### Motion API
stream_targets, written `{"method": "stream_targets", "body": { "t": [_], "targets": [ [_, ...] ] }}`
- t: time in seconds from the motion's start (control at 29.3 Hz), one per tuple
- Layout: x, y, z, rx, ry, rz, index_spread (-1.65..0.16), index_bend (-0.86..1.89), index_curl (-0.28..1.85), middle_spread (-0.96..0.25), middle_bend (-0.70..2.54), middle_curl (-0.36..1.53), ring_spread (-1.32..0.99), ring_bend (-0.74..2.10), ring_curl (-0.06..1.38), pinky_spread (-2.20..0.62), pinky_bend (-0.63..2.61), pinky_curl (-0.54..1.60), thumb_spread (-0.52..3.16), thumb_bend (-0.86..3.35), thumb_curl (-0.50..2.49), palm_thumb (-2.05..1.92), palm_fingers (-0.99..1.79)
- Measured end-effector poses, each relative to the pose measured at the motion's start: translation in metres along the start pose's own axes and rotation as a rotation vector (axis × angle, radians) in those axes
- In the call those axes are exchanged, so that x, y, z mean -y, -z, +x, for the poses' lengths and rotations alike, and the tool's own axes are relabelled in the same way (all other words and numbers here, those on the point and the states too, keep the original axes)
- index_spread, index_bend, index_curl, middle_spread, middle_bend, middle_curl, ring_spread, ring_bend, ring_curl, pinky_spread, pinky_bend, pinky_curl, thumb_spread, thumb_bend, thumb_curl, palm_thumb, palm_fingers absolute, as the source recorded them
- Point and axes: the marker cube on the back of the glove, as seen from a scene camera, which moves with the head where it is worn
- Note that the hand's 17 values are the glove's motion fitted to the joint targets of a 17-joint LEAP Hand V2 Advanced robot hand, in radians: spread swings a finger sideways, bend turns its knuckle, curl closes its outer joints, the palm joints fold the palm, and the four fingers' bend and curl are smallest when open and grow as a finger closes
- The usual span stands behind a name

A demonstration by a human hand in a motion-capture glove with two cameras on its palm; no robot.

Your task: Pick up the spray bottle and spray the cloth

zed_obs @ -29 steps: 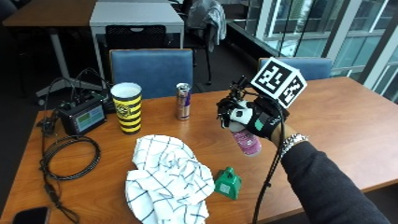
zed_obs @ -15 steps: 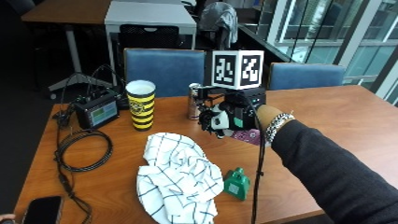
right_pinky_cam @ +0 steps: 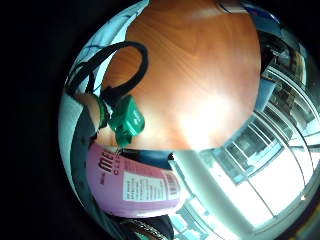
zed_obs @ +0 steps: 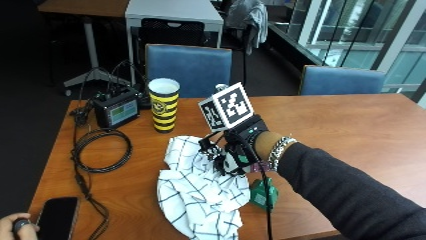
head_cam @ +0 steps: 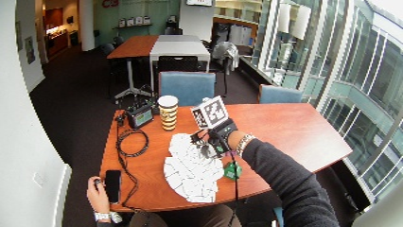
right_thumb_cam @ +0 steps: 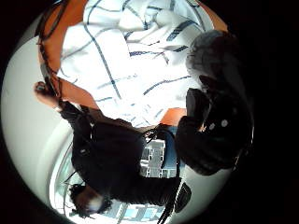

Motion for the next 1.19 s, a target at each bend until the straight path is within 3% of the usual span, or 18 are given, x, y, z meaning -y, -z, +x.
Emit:
{"method": "stream_targets", "body": {
  "t": [0.31, 0.55, 0.89, 1.19],
  "targets": [
    [-0.001, 0.005, 0.000, 0.018, -0.002, 0.008, -0.29, 0.16, 0.50, -0.22, 0.62, 0.53, -0.19, 0.57, 0.46, -0.23, 0.36, 0.40, 1.23, -0.01, 0.51, 0.83, 1.30],
    [-0.012, 0.026, -0.011, 0.080, 0.070, 0.106, -0.29, 0.16, 0.50, -0.22, 0.62, 0.53, -0.19, 0.57, 0.46, -0.24, 0.38, 0.41, 1.23, -0.01, 0.52, 0.83, 1.29],
    [-0.022, 0.062, -0.046, 0.342, 0.277, 0.308, -0.29, 0.17, 0.51, -0.22, 0.61, 0.53, -0.19, 0.57, 0.46, -0.23, 0.36, 0.41, 1.24, -0.01, 0.52, 0.83, 1.26],
    [-0.019, 0.096, -0.072, 0.822, 0.479, 0.561, -0.29, 0.17, 0.51, -0.21, 0.62, 0.53, -0.19, 0.55, 0.45, -0.21, 0.35, 0.41, 1.26, -0.01, 0.52, 0.82, 1.25]
  ]
}}
